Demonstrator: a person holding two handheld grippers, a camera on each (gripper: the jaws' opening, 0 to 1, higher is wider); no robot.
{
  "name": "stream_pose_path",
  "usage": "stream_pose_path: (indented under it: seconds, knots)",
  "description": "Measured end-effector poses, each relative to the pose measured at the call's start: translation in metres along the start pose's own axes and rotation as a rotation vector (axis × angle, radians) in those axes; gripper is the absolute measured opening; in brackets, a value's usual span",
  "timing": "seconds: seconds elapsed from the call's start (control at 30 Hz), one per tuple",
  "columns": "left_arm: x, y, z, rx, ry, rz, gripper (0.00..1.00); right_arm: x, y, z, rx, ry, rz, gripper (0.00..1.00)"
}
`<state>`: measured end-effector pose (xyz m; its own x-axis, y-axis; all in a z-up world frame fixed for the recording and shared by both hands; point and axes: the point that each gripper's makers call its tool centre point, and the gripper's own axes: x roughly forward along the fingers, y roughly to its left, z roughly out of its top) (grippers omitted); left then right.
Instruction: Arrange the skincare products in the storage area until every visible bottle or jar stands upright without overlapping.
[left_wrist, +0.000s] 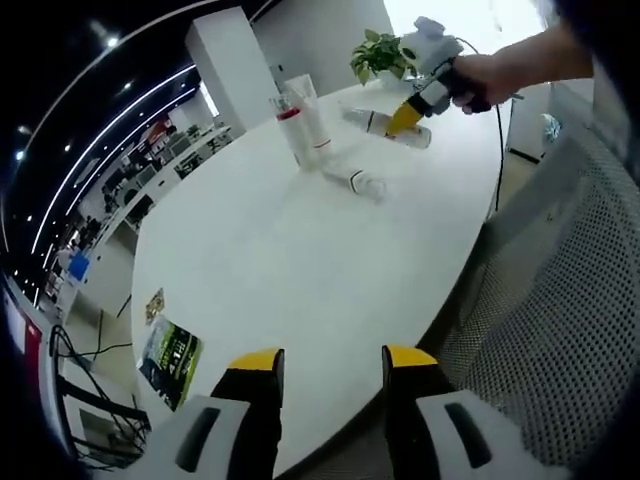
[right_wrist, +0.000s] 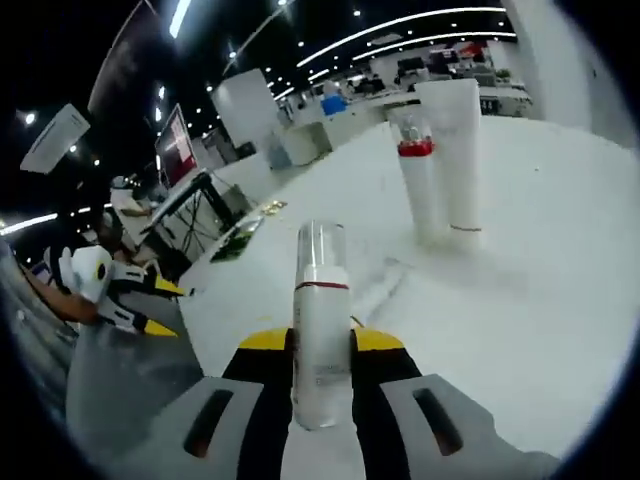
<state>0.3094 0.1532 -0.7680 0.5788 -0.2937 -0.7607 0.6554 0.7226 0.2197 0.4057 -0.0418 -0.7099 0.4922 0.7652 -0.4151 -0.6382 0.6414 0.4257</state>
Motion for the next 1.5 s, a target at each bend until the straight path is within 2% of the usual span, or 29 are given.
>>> stream_pose_path:
  seconds: [0.07, 0.17, 0.23, 0.27, 0.3, 0.37, 0.43, 0.5, 0.53, 0.6, 0.63, 0.67, 0.7, 0.77, 0.8, 0.83, 0.87, 0.93, 1.0, 1.07, 1.1, 1.13, 1.17, 1.2, 1.33, 1.5]
  knots:
    - [0.000, -0.001, 0.001, -0.010, -0.007, -0.010, 0.40, 0.008, 0.027, 0.004, 0.048, -0.034, 0.040, 0.20]
    - [-0.001, -0.005, 0.004, -0.016, -0.023, -0.026, 0.41, 0.013, 0.075, 0.009, 0.020, -0.064, 0.119, 0.20]
    - [-0.002, -0.006, 0.009, -0.036, -0.051, -0.038, 0.41, 0.015, 0.086, 0.009, 0.006, -0.062, 0.140, 0.20]
    - [-0.004, -0.004, 0.012, -0.051, -0.064, -0.038, 0.41, 0.015, 0.093, 0.008, -0.037, -0.061, 0.145, 0.20]
    - [-0.004, -0.004, 0.014, -0.061, -0.076, -0.041, 0.41, 0.017, 0.093, 0.009, -0.030, -0.065, 0.126, 0.20]
    - [-0.006, -0.006, 0.017, -0.107, -0.099, -0.073, 0.44, 0.022, 0.095, 0.013, 0.041, -0.091, 0.119, 0.20]
    - [-0.008, -0.013, 0.019, -0.184, -0.097, -0.145, 0.48, 0.029, 0.101, 0.017, 0.088, -0.106, 0.139, 0.20]
    - [-0.012, -0.015, 0.030, -0.253, -0.141, -0.206, 0.48, 0.034, 0.108, 0.021, 0.074, -0.116, 0.140, 0.20]
    - [-0.017, -0.018, 0.041, -0.333, -0.180, -0.269, 0.48, 0.039, 0.116, 0.025, 0.102, -0.133, 0.166, 0.20]
    - [-0.024, -0.019, 0.057, -0.466, -0.240, -0.326, 0.48, 0.045, 0.125, 0.028, 0.109, -0.150, 0.185, 0.20]
    - [-0.030, -0.018, 0.069, -0.565, -0.296, -0.356, 0.49, 0.049, 0.132, 0.030, 0.128, -0.171, 0.207, 0.20]
    - [-0.035, -0.017, 0.079, -0.613, -0.354, -0.373, 0.49, 0.052, 0.141, 0.031, 0.165, -0.190, 0.239, 0.20]
    - [-0.045, -0.019, 0.093, -0.687, -0.432, -0.426, 0.49, 0.053, 0.145, 0.032, 0.195, -0.207, 0.258, 0.20]
    - [-0.060, -0.026, 0.109, -0.780, -0.514, -0.537, 0.49, 0.051, 0.158, 0.035, 0.231, -0.237, 0.325, 0.20]
    - [-0.064, -0.028, 0.113, -0.806, -0.529, -0.574, 0.50, 0.049, 0.163, 0.037, 0.255, -0.245, 0.351, 0.20]
    - [-0.068, -0.032, 0.117, -0.824, -0.549, -0.619, 0.51, 0.046, 0.170, 0.038, 0.292, -0.251, 0.403, 0.20]
    - [-0.070, -0.033, 0.118, -0.820, -0.559, -0.637, 0.51, 0.044, 0.175, 0.039, 0.312, -0.256, 0.432, 0.20]
    - [-0.071, -0.034, 0.117, -0.794, -0.579, -0.641, 0.50, 0.042, 0.178, 0.038, 0.318, -0.263, 0.455, 0.20]
    - [-0.072, -0.034, 0.113, -0.804, -0.571, -0.658, 0.47, 0.041, 0.183, 0.035, 0.327, -0.263, 0.474, 0.20]
    - [-0.071, -0.036, 0.108, -0.808, -0.550, -0.678, 0.39, 0.042, 0.187, 0.030, 0.335, -0.248, 0.485, 0.20]
    - [-0.071, -0.036, 0.107, -0.812, -0.548, -0.683, 0.30, 0.042, 0.188, 0.026, 0.334, -0.234, 0.489, 0.20]
    - [-0.079, -0.042, 0.110, -0.810, -0.552, -0.748, 0.25, 0.043, 0.191, 0.023, 0.322, -0.223, 0.487, 0.20]
    - [-0.074, -0.038, 0.109, -0.819, -0.548, -0.708, 0.24, 0.043, 0.191, 0.024, 0.323, -0.227, 0.491, 0.21]
    - [-0.074, -0.040, 0.108, -0.786, -0.549, -0.694, 0.23, 0.043, 0.191, 0.023, 0.317, -0.221, 0.491, 0.21]
    - [-0.073, -0.040, 0.108, -0.755, -0.552, -0.672, 0.22, 0.043, 0.192, 0.023, 0.297, -0.225, 0.488, 0.22]
    - [-0.056, -0.032, 0.093, -0.671, -0.475, -0.508, 0.21, 0.048, 0.182, 0.015, 0.210, -0.194, 0.389, 0.22]
